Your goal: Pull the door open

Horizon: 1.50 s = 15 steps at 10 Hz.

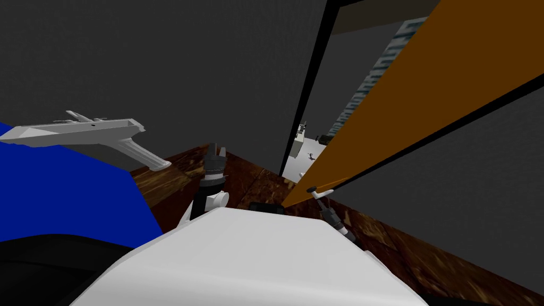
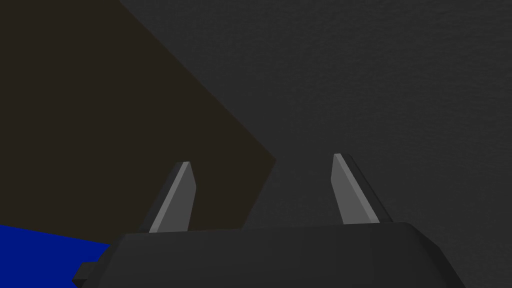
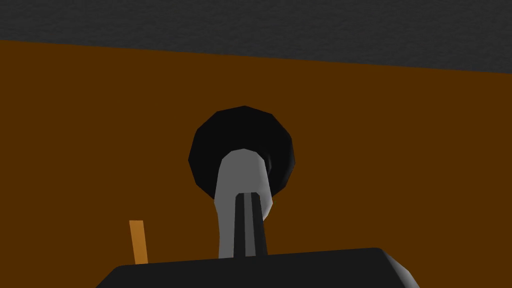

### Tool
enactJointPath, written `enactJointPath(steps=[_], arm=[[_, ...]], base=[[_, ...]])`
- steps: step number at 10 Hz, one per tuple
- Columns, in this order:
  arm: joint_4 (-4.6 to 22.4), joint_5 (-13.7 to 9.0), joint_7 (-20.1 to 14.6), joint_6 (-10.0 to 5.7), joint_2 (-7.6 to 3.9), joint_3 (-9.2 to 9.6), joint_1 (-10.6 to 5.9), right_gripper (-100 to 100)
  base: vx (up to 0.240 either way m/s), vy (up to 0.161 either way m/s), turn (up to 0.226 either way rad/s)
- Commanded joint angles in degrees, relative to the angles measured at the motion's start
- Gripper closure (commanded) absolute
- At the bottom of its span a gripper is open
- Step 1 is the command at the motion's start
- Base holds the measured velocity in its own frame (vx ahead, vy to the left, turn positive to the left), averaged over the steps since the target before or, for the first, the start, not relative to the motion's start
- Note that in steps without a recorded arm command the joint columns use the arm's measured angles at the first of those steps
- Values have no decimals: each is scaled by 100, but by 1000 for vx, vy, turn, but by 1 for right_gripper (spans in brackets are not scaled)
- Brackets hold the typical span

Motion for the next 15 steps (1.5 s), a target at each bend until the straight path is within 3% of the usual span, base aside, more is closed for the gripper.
enactJointPath(steps=[1,10,11,12,14,15], arm=[[183,7,-6,-134,6,11,-47,-100],[1538,58,-47,-1142,50,94,-397,-100],[1538,58,-47,-1142,50,94,-397,-100],[1669,63,-51,-1243,55,103,-431,-100],[1669,63,-51,-1243,55,103,-431,-100],[1782,67,-54,-1330,58,109,-460,-100]], base=[[6,20,-90],[-7,7,-61],[-39,-24,18],[-36,-22,16],[-43,-24,5],[-43,-31,45]])
